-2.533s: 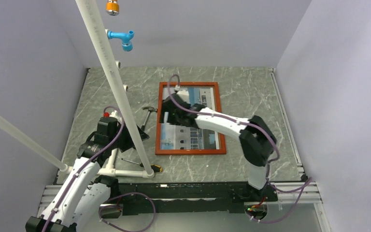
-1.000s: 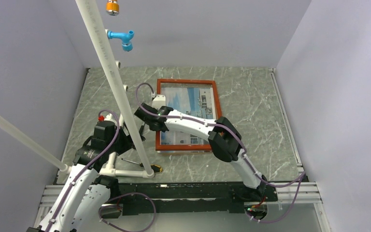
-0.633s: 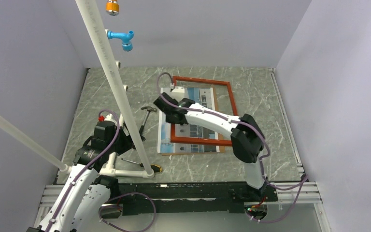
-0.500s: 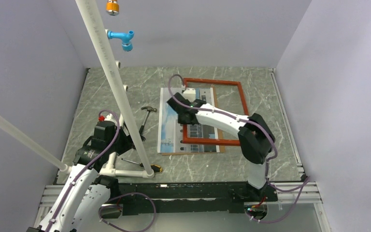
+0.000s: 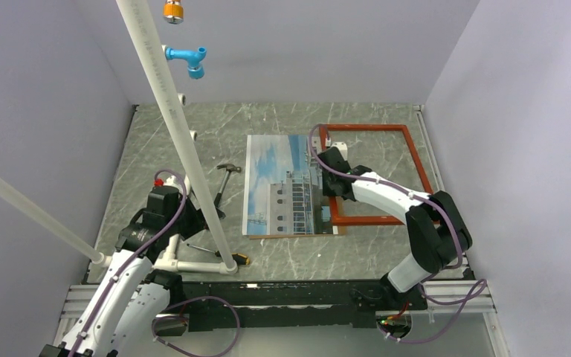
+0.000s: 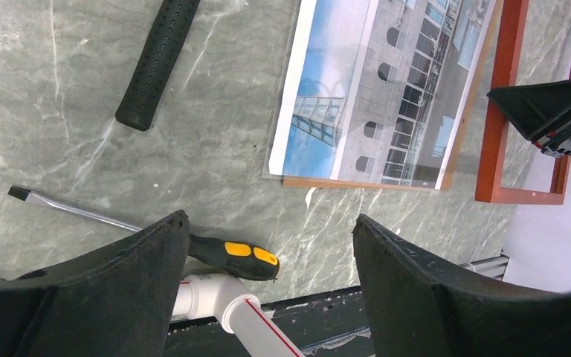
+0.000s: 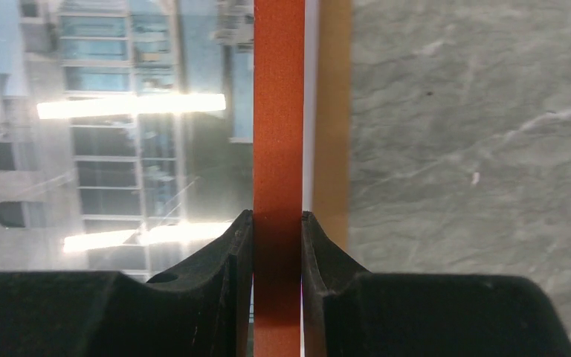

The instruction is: Take the photo out of the frame

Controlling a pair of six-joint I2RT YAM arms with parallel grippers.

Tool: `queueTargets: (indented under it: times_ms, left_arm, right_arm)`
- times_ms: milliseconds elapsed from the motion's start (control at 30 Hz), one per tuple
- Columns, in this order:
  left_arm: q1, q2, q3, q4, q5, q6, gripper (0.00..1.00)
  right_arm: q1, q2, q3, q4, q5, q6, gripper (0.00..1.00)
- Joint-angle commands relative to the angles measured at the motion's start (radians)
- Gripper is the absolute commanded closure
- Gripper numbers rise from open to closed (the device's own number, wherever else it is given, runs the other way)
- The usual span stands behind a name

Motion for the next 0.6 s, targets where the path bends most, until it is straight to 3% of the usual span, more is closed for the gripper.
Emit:
queueTargets:
  times_ms: [0, 567]
  left_arm:
    - [0.005, 0.006, -0.003, 0.054, 0.022, 0.008, 0.17]
    - [0.004, 0.035, 0.013, 0.053, 0.031, 0.033, 0.16]
  right_arm:
    - [-0.052, -0.065, -0.036, 0.096, 0.042, -0.106, 1.0]
    - [-0.173, -0.084, -0.121, 0.148, 0.033, -0.19, 1.0]
